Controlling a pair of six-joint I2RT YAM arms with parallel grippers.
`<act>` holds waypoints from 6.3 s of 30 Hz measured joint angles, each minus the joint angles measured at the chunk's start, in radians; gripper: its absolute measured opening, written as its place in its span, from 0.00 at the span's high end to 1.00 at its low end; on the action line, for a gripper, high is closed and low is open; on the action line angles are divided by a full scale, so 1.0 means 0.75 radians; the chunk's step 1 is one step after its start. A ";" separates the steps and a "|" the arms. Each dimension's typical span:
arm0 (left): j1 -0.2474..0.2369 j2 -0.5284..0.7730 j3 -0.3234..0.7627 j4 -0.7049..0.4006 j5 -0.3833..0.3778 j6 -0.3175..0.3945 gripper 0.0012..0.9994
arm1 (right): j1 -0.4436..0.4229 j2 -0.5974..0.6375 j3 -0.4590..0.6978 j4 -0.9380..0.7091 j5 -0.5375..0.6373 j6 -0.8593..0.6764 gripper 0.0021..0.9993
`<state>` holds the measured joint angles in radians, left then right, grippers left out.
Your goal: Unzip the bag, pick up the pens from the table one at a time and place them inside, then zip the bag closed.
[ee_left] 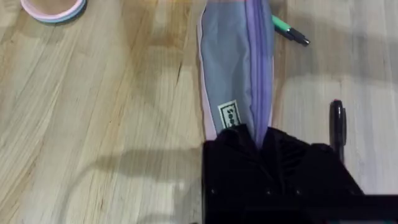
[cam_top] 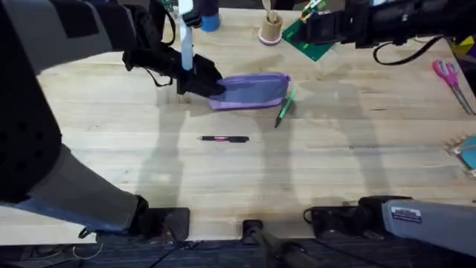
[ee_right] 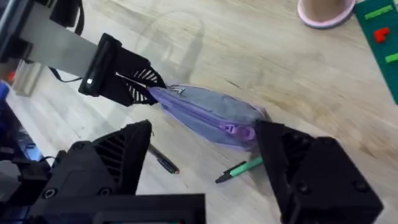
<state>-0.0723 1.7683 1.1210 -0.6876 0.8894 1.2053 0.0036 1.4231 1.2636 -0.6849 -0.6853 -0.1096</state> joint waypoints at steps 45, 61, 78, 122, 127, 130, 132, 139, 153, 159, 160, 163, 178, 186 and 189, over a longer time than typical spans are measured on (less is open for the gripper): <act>0.000 0.000 0.000 0.000 0.000 0.000 0.96 | 0.010 0.107 0.000 -0.171 0.216 0.018 0.00; 0.000 0.000 0.000 0.000 0.000 0.000 0.96 | 0.048 0.343 0.000 -0.064 0.190 0.116 0.00; 0.000 0.000 0.000 0.000 0.000 0.000 0.96 | 0.105 0.443 0.000 0.007 0.104 0.169 0.02; 0.004 0.000 0.000 0.010 0.007 0.000 0.96 | 0.095 0.353 0.035 0.038 0.014 0.346 0.97; 0.004 0.000 0.000 0.010 0.007 0.000 0.96 | 0.095 0.352 0.035 0.041 0.015 0.386 0.97; 0.004 0.000 0.000 0.009 0.007 0.000 0.96 | 0.095 0.352 0.036 0.031 0.025 0.391 0.97; 0.004 0.000 0.000 0.009 0.007 0.000 0.96 | 0.100 0.353 0.038 0.004 0.041 0.390 0.97; 0.009 0.000 0.000 -0.002 -0.007 0.000 0.96 | 0.215 0.353 0.092 -0.110 0.236 0.338 0.97; 0.021 0.000 0.000 -0.005 -0.027 0.000 0.96 | 0.490 0.345 0.219 -0.211 0.718 0.229 0.97; 0.021 0.000 0.000 -0.005 -0.029 0.000 0.96 | 0.537 0.344 0.219 -0.202 0.791 0.219 0.97; 0.021 0.000 0.000 -0.005 -0.030 0.000 0.96 | 0.544 0.344 0.219 -0.195 0.799 0.219 0.97; 0.025 0.000 0.000 -0.005 -0.035 0.000 0.96 | 0.568 0.344 0.219 -0.163 0.829 0.215 0.97; 0.036 0.000 0.000 -0.011 -0.075 0.000 0.96 | 0.706 0.342 0.219 -0.065 0.895 0.214 0.97; 0.040 0.000 0.000 -0.012 -0.101 0.000 0.96 | 0.799 0.343 0.220 0.015 0.908 0.214 0.97; 0.048 0.000 0.000 -0.012 -0.100 -0.001 0.96 | 0.823 0.343 0.220 0.048 0.915 0.214 0.97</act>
<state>-0.0364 1.7683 1.1210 -0.6964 0.8141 1.2049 0.6207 1.6802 1.4284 -0.6492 0.0008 0.0513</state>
